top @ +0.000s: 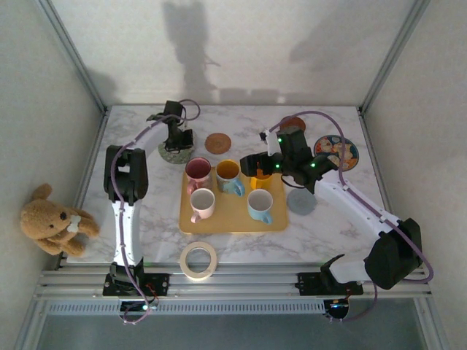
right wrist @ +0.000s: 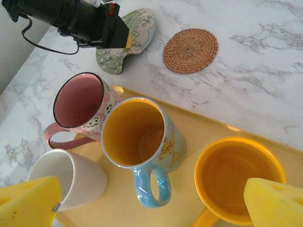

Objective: Place the cup by the coaster

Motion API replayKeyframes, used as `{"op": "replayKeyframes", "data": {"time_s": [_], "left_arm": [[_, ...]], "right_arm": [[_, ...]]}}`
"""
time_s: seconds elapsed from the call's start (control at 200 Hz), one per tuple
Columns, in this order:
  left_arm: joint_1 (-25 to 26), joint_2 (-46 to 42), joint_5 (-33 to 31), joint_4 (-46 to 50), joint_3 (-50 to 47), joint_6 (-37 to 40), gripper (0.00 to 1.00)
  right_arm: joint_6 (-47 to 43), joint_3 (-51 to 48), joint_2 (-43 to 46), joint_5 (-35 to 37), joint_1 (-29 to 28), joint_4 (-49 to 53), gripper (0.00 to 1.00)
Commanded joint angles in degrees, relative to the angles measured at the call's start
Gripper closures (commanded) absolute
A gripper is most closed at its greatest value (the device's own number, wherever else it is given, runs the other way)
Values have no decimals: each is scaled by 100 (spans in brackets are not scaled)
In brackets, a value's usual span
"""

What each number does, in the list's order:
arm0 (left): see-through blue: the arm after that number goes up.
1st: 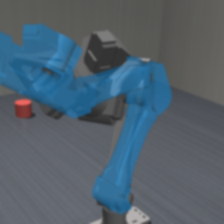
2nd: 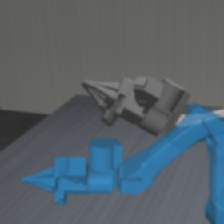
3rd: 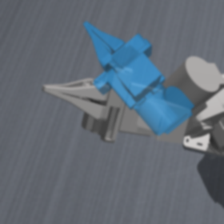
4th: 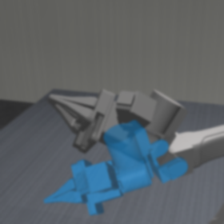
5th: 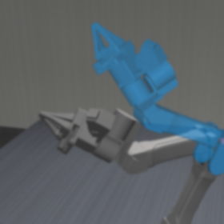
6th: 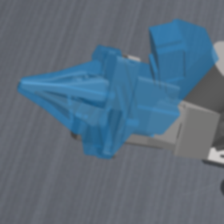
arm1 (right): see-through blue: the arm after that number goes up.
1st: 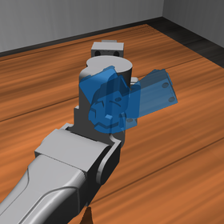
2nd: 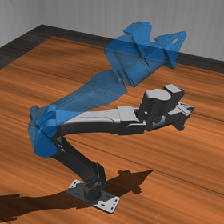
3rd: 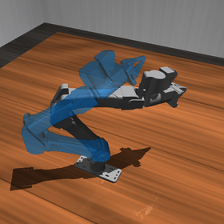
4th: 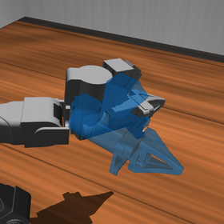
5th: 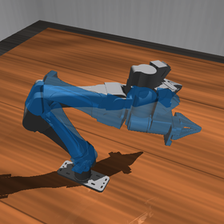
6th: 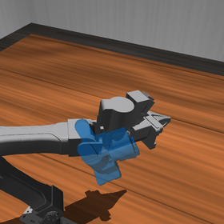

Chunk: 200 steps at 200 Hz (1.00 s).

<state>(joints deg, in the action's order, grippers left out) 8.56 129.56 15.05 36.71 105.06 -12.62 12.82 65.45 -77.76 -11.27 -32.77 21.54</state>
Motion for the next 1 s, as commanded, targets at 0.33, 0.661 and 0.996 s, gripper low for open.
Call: {"op": "replayKeyframes", "data": {"time_s": [0.33, 0.661, 0.996], "left_arm": [[36, 301, 200, 194, 582, -129, 100], [38, 540, 176, 219, 727, -135, 100], [27, 610, 42, 279, 744, -286, 87]], "right_arm": [[-115, -76, 85, -128, 82, -111, 1], [-132, -130, 142, -101, 94, -53, 1], [-169, -181, 176, -60, 99, -49, 1]]}}
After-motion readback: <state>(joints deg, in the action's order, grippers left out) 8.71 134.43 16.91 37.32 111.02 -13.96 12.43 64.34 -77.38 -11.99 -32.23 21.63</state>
